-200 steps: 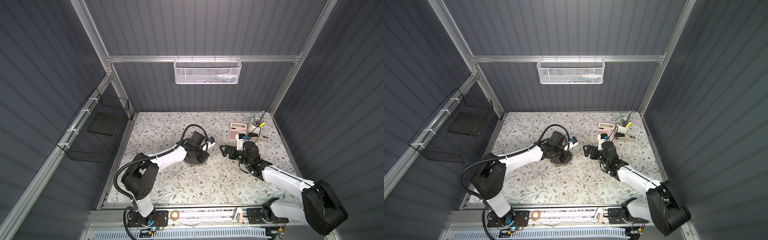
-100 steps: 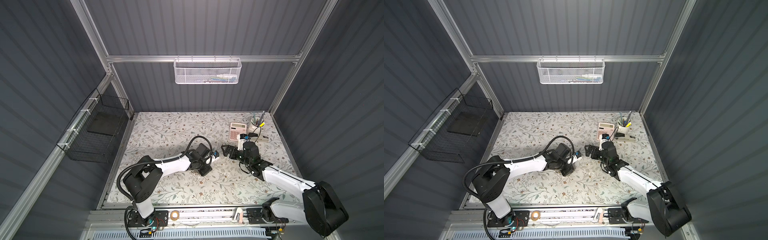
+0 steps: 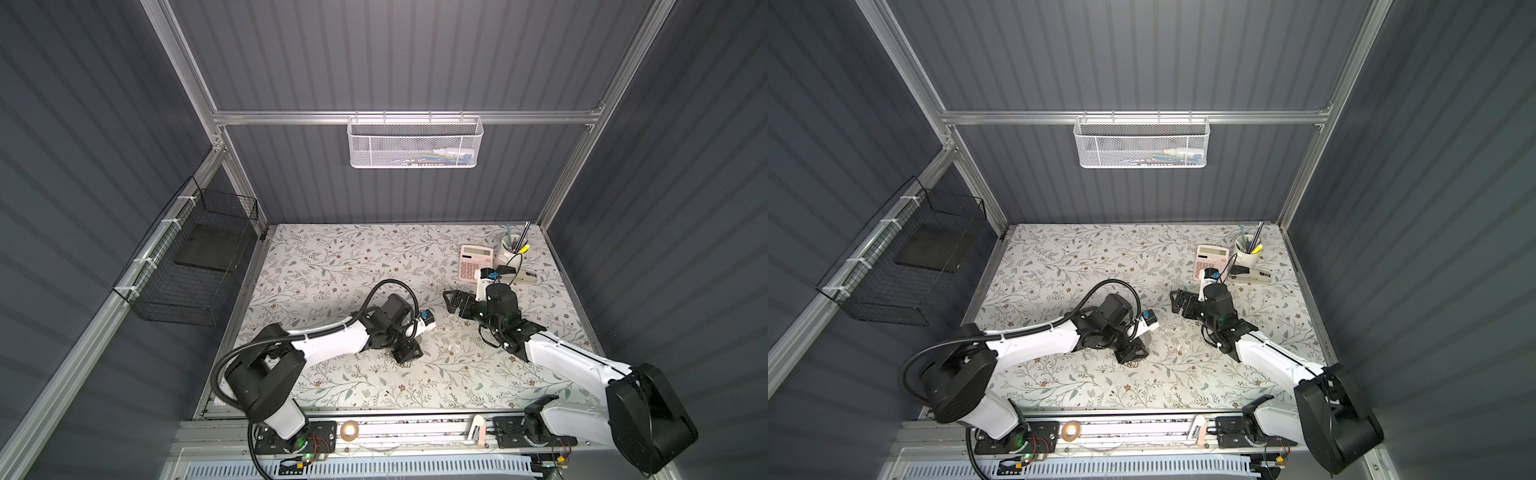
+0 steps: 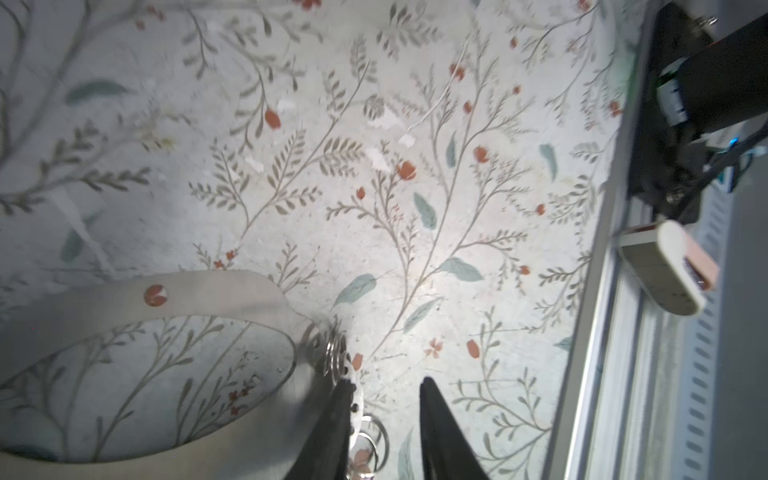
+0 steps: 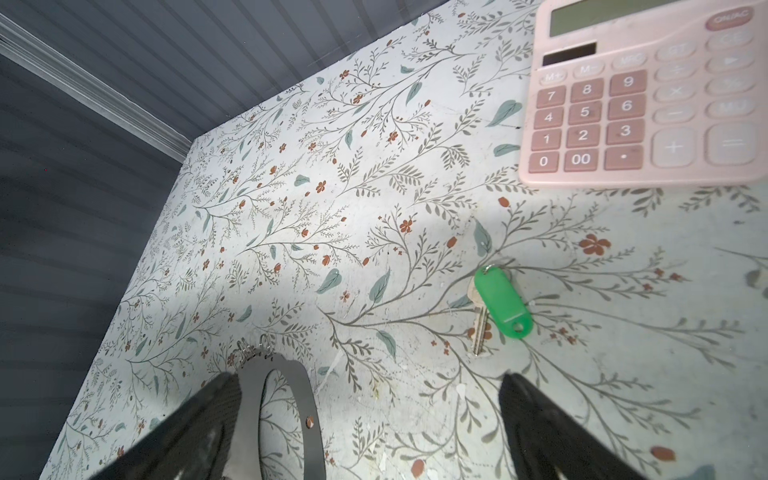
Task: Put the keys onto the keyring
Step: 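Lift the ring plate with the left gripper and tilt it upright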
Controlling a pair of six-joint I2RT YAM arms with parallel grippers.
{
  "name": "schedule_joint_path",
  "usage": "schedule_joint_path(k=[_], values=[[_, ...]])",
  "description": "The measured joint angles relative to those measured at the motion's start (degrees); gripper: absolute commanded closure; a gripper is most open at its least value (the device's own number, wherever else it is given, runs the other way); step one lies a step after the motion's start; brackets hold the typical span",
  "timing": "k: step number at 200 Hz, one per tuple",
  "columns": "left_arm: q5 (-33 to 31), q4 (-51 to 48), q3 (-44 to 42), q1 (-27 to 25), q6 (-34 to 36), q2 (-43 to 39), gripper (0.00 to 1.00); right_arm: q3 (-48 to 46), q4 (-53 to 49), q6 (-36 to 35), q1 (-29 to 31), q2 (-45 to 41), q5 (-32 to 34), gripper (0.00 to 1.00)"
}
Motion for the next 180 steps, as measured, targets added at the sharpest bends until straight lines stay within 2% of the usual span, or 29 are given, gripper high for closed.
schedule_joint_path(k=[14,41,85,123,180], values=[[0.0,1.77,-0.04,0.02,-0.17,-3.58,0.55,0.0,0.0,0.09,0.0,-0.28,0.07,0.01],[-4.48,3.26,0.52,0.02,0.35,-6.23,0.57,0.0,-0.09,0.17,0.0,-0.5,0.15,0.01],[-9.51,-7.82,10.82,0.07,6.82,5.2,0.6,0.0,-0.42,0.17,0.0,-1.51,0.17,0.01],[-12.98,-15.26,14.32,0.07,12.9,10.38,0.6,0.0,-0.68,0.15,0.0,-2.29,0.17,0.01],[-12.48,-22.6,19.91,0.07,18.43,16.41,0.62,-0.02,-1.27,0.15,0.0,-3.37,0.17,0.01]])
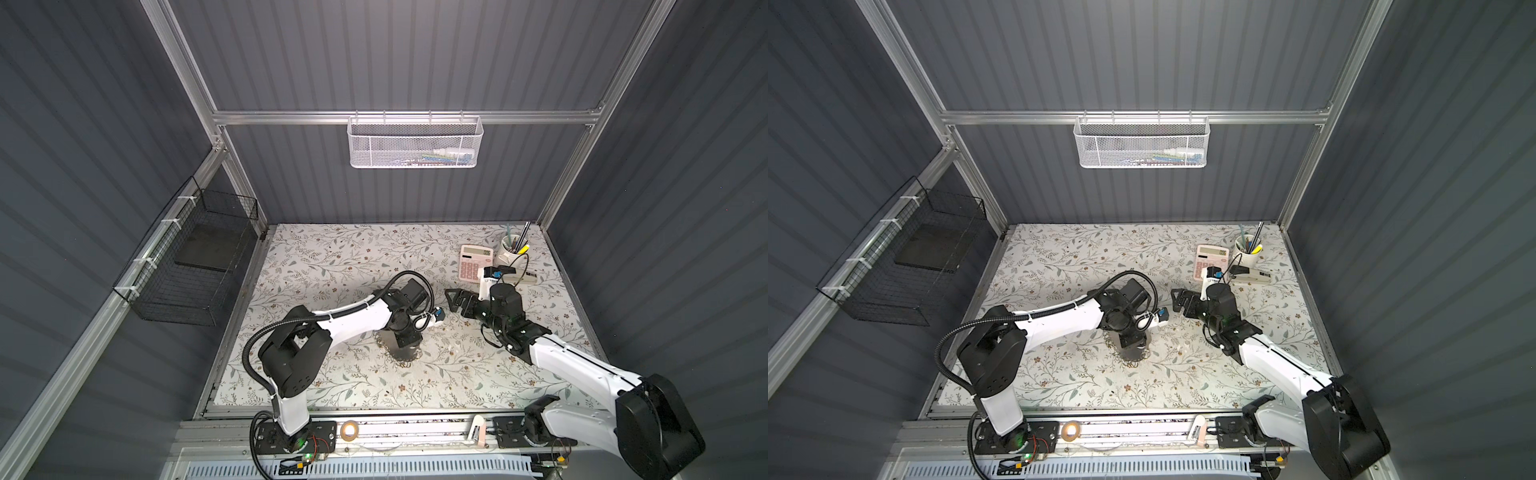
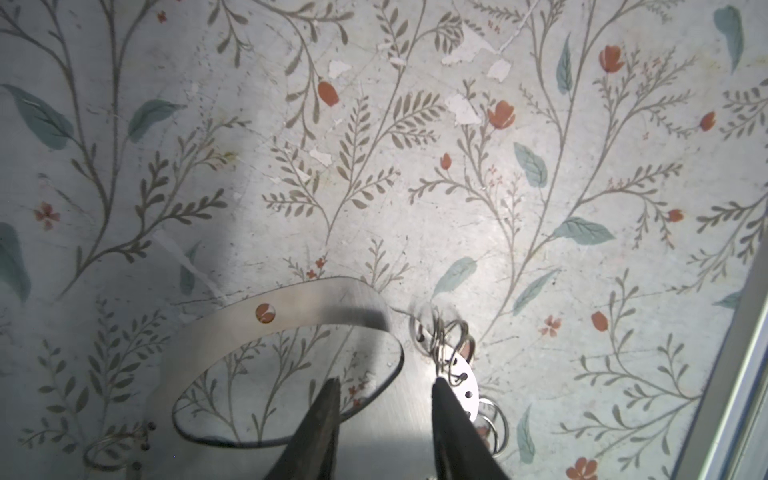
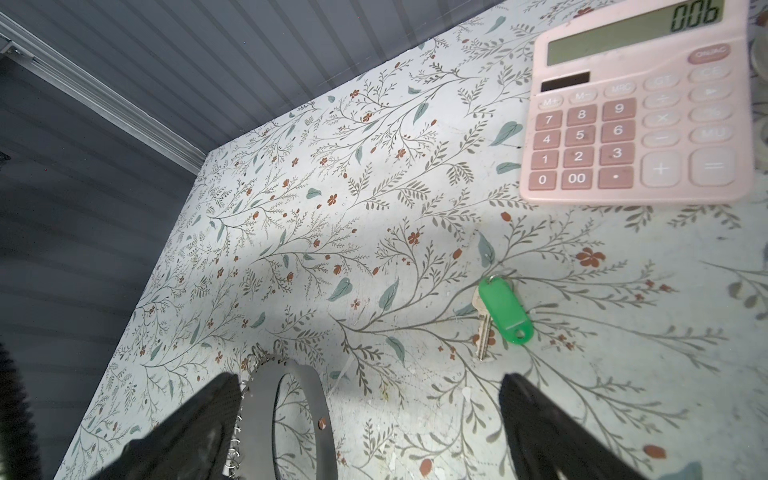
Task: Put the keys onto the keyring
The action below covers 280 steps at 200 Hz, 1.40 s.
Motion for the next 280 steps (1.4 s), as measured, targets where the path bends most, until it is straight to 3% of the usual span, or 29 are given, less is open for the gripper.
schedule_joint_path(k=[141,193,254,280], values=[[3.23,-2.8,2.54,0.0,2.05,4.22,0.72,-0.07,-0.09,0.0,0.0,-1.29,0.22,0.01],[3.96,-3.26,2.97,0.0,2.19,4.57,0.81,-0.07,-0.09,0.0,0.0,-1.29,0.2,0.01],[4.81,-3.96,3.76,0.0,2.19,6.05,0.82,-0.09,-0.09,0.0,0.0,-1.31,0.2,0.01],[5.18,-4.0,3.76,0.0,2.08,6.08,0.9,-0.11,-0.09,0.0,0.0,-1.33,0.2,0.01]])
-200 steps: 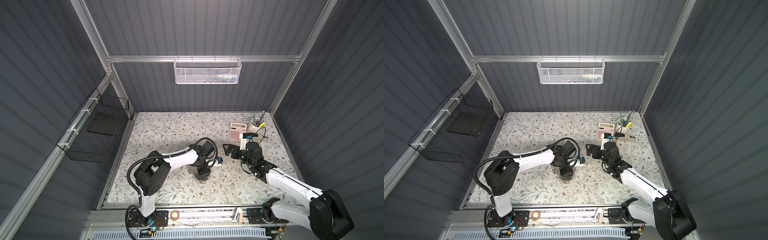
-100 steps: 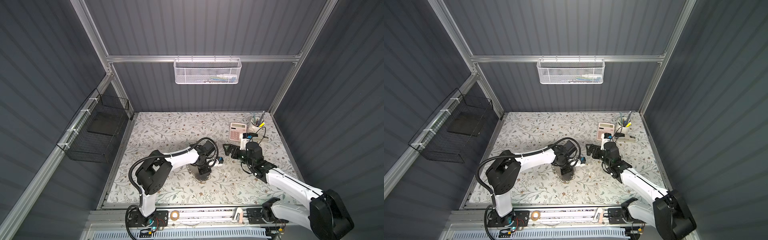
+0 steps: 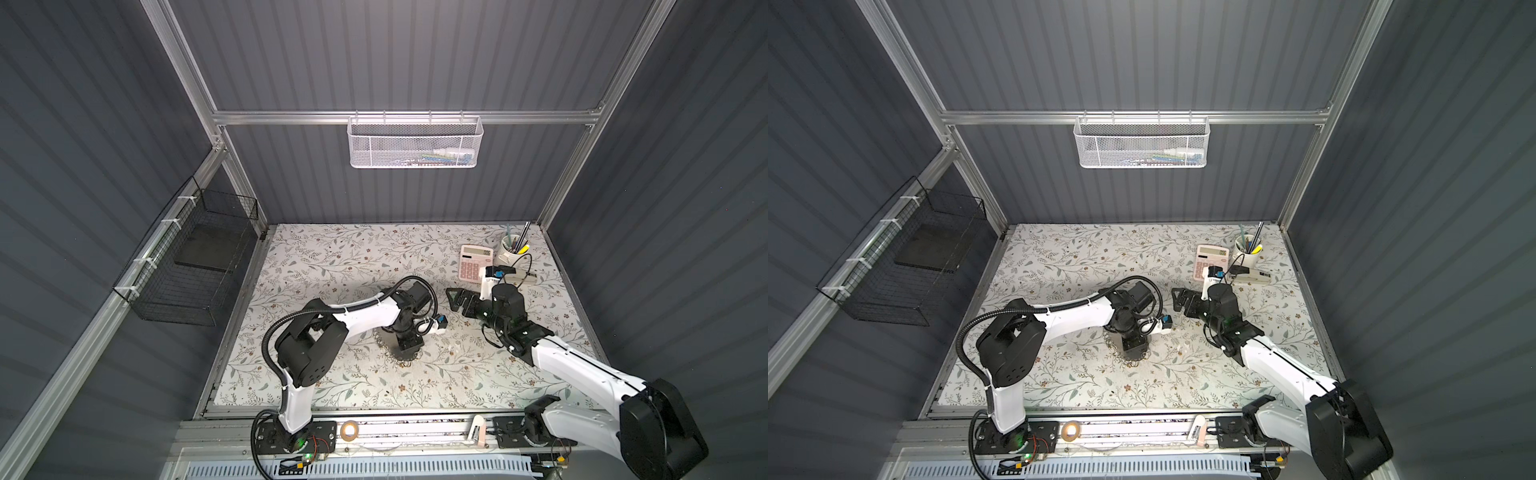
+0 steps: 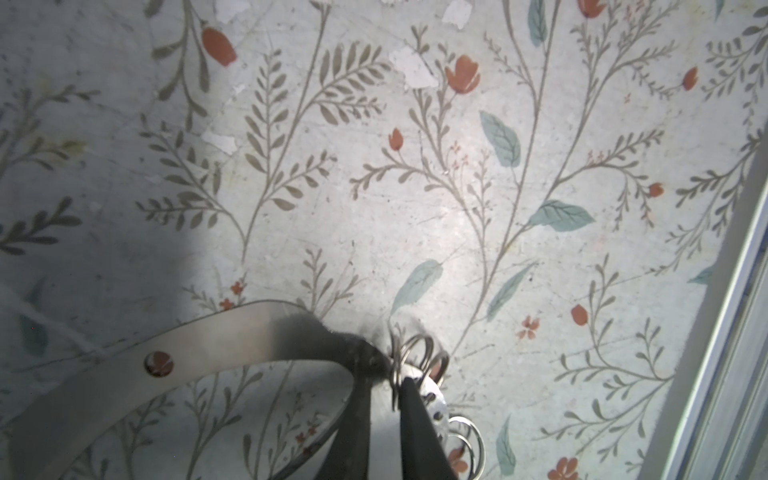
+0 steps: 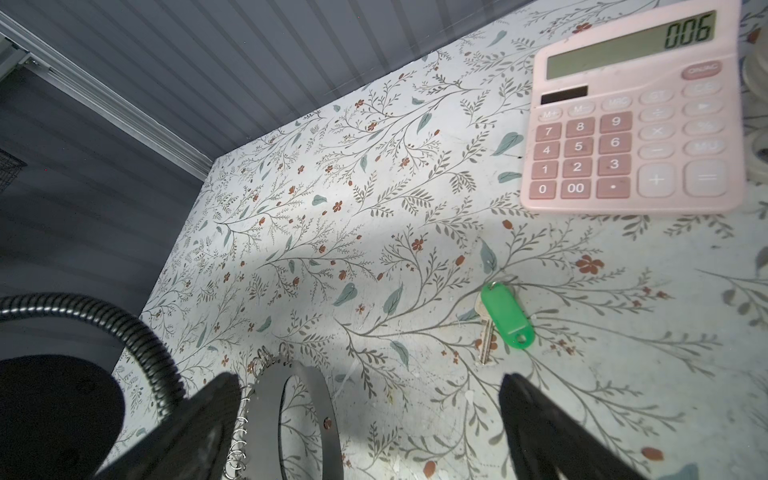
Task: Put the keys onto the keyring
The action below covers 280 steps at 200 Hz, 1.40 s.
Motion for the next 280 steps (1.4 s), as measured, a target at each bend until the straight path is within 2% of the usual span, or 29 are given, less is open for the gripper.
schedule_joint_path(k=[11,26,76,146,184,231,280], values=[[0.02,0.02,0.0,0.0,0.02,0.0,0.92,0.0,0.0,0.0,0.0,0.02,0.0,0.01],[0.02,0.02,0.0,0.0,-0.17,0.0,1.0,0.0,0.0,0.0,0.0,0.02,0.0,0.01],[-0.81,1.03,-0.76,0.0,-1.73,-0.92,1.0,-0.02,0.0,0.0,0.0,0.0,0.0,0.01],[-4.66,14.49,-12.17,0.0,-12.7,-22.64,1.0,-0.61,-0.13,0.0,-0.09,-3.8,-0.04,0.01],[-6.69,23.67,-17.57,0.0,-19.28,-29.97,1.0,-1.22,0.02,0.0,-0.42,-4.35,-0.76,0.01],[-5.79,30.29,-18.73,0.0,-26.67,-31.52,1.0,-1.6,0.15,-0.39,-0.96,-5.35,-1.55,0.01],[-0.68,28.87,-14.71,1.64,-33.62,-29.07,1.0,-1.64,0.11,-1.16,-1.75,-5.88,-1.62,0.01]])
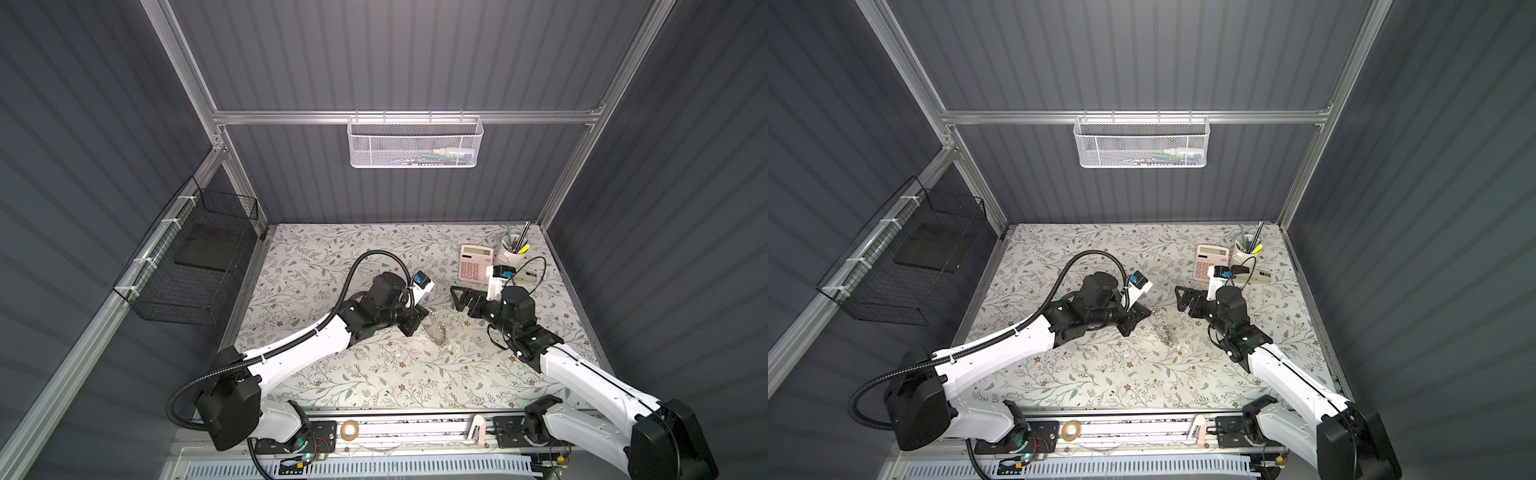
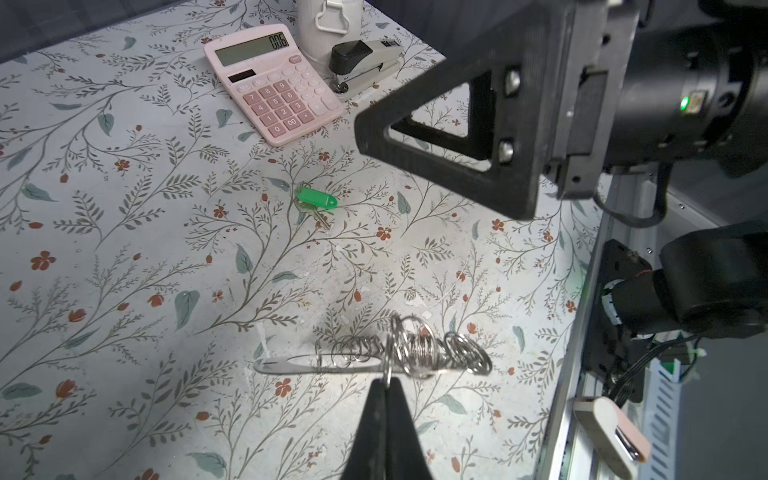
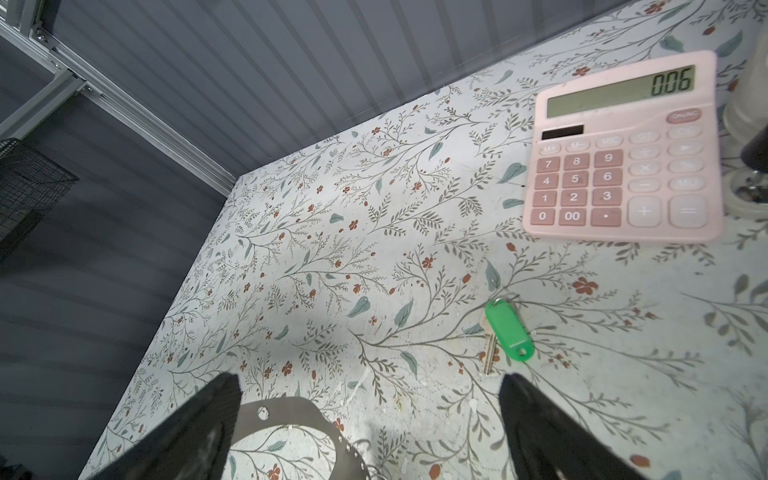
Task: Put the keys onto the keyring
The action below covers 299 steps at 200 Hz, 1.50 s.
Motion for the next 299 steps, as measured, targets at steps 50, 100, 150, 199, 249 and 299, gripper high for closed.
schedule_joint_path(k=[50,100,150,199,249,299], values=[[3.23,-0.7,1.46,0.35,-2.01,0.63,0.93,0.0,0.02,-0.66,-0.9,0.94,0.09,0.01],[0.46,2.84,-4.72,0.74,-0.81,-6.82,0.97,-0.24,0.66,-0.83,-1.62,1.07,-1.44,0.01],[-1.66,6.78,-8.57,0.74,4.0,-7.8,1.0,0.26,2.95,-0.57,-1.66,6.67,-8.07,0.01],[-3.37,7.1,-8.85,2.82,2.71,-2.45,1.0,0.26,1.07,-0.09,-1.66,7.58,-9.38,0.01],[-5.49,6.64,-12.74,7.48,-4.37,-5.46,0.37,-1.31,-3.43,0.55,-1.66,4.5,-9.31,0.01],[-9.68,3.19,-15.32,7.65,-12.52,-7.91,0.45,-1.99,-7.93,0.76,-1.49,2.86,-9.51,0.01]])
